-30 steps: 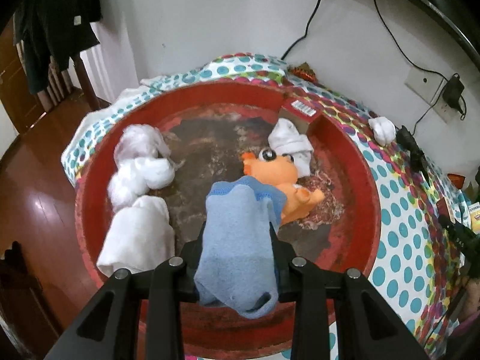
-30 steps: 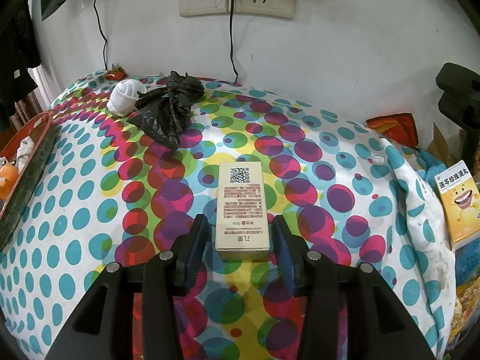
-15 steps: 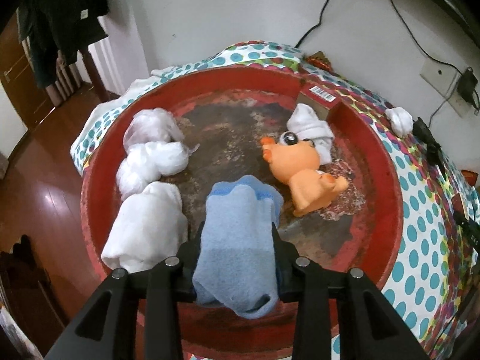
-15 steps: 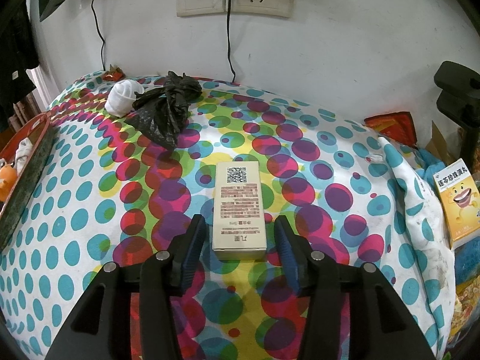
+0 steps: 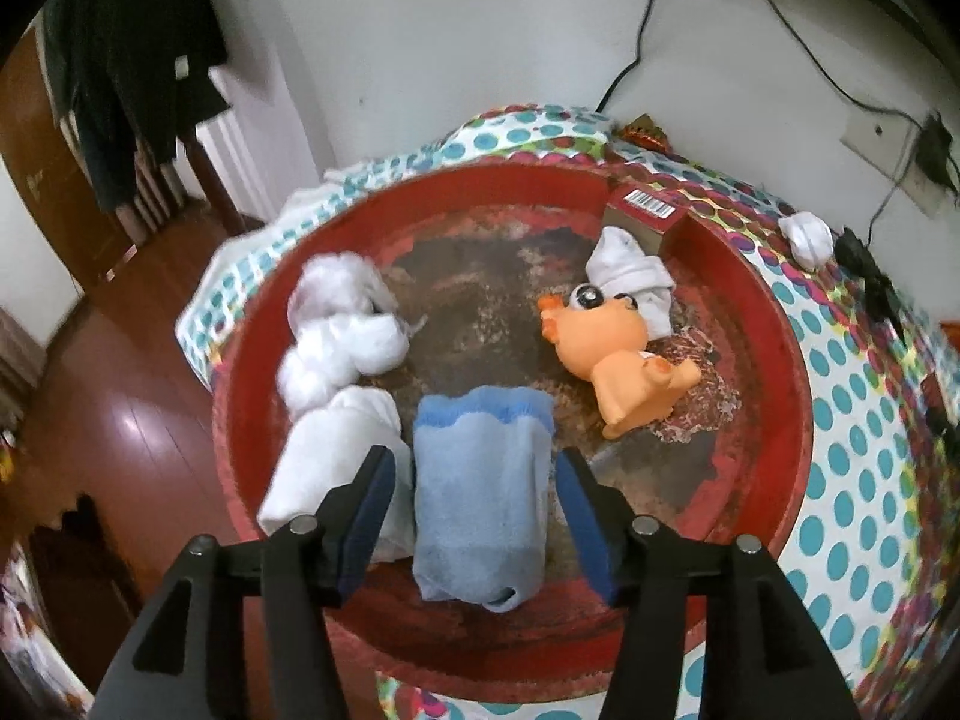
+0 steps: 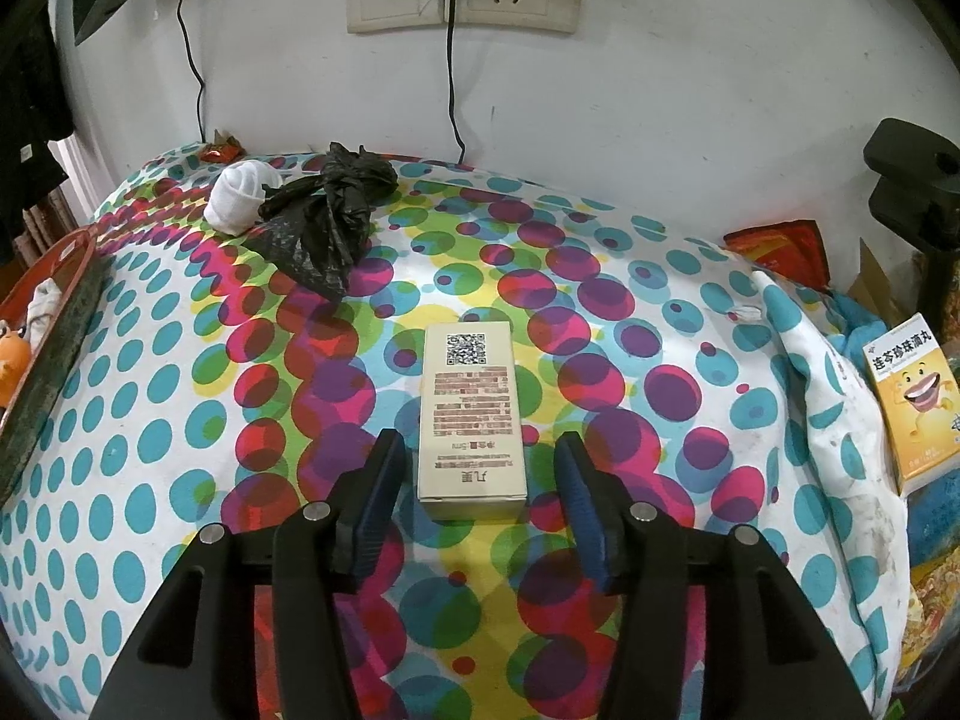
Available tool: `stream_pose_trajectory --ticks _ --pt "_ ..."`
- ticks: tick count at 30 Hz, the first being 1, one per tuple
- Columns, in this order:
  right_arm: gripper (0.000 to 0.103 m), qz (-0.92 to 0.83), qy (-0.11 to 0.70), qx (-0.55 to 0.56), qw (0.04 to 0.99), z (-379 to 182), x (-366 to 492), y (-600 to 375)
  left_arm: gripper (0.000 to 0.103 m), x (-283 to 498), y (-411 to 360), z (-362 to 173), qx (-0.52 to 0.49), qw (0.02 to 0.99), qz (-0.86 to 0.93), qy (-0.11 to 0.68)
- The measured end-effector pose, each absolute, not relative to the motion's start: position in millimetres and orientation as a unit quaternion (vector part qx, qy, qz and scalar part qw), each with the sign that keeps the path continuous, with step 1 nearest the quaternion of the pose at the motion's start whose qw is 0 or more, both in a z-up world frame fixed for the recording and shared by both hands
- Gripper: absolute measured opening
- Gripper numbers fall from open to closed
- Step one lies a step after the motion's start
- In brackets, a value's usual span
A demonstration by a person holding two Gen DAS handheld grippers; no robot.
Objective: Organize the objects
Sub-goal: 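Open the left tool to release the blue sock onto the tray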
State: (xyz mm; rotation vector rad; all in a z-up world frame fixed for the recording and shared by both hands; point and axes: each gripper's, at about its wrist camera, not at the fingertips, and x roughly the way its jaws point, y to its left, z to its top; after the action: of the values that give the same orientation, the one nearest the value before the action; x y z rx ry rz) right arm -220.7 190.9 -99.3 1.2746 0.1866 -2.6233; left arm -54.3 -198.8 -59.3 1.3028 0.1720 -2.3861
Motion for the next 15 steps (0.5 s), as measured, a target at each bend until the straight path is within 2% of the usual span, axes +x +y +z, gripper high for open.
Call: stream_pose_trajectory --ticks 15 --pt "0.051 -0.892 0.065 0.434 0.108 -97.7 -219.8 190.8 0.058 -47.8 -181.5 -42.8 0.466 0.194 -0.862 0.039"
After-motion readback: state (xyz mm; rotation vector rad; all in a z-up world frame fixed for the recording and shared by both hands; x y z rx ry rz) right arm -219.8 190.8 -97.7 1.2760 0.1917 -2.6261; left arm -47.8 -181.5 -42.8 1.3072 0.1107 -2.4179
